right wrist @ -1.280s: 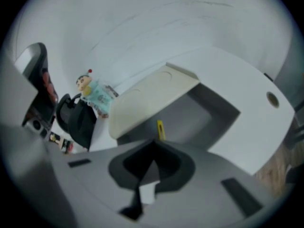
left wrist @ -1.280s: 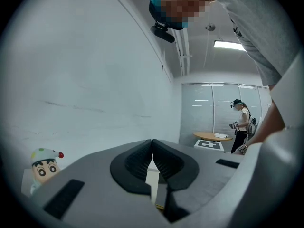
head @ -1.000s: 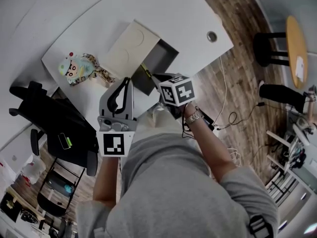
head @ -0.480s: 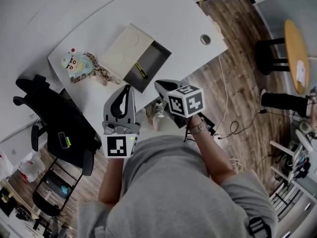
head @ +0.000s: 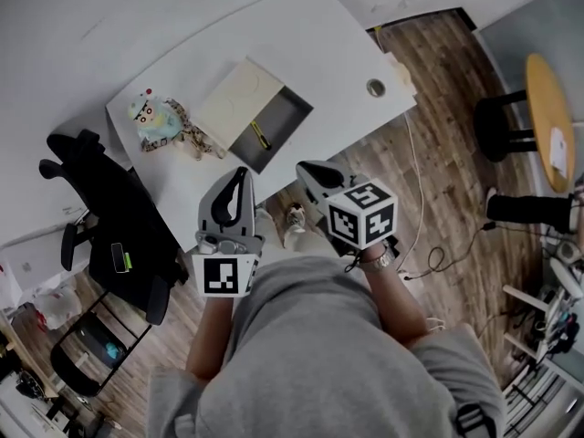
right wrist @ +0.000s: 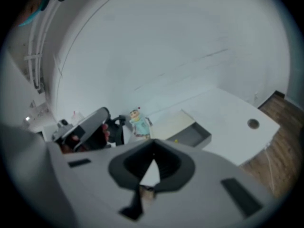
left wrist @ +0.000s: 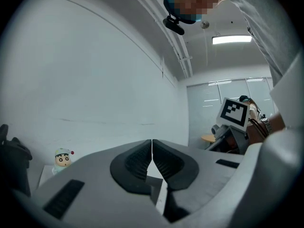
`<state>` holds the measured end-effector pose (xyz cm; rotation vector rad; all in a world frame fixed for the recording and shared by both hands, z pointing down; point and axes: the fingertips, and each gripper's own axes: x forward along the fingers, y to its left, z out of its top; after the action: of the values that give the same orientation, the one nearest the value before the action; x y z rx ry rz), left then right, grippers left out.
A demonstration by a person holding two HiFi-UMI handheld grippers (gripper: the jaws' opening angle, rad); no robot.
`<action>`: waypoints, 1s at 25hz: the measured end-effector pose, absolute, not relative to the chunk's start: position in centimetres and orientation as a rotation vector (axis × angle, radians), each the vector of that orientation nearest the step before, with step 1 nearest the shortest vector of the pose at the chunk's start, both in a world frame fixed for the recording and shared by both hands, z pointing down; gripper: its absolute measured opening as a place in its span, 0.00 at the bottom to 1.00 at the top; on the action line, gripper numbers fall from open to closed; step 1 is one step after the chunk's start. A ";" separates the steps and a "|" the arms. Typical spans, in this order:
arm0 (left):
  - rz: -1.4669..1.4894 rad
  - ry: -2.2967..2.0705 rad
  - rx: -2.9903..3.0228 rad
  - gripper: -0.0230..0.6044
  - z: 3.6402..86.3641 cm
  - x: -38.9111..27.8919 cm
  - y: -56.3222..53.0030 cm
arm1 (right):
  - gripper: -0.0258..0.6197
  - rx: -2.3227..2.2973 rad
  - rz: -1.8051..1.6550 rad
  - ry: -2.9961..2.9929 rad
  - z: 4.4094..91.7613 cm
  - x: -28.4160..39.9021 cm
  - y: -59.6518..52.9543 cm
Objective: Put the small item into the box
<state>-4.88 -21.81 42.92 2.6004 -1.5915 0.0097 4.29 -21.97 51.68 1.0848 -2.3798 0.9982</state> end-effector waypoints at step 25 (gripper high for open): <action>-0.093 -1.714 2.692 0.10 35.2 -2.8 -17.0 | 0.09 1.264 0.555 -2.713 36.8 9.7 -18.6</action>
<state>-2.84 -17.01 35.23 2.6918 -1.7135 -0.0928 9.74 -18.62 36.84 1.2642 -2.7129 0.5550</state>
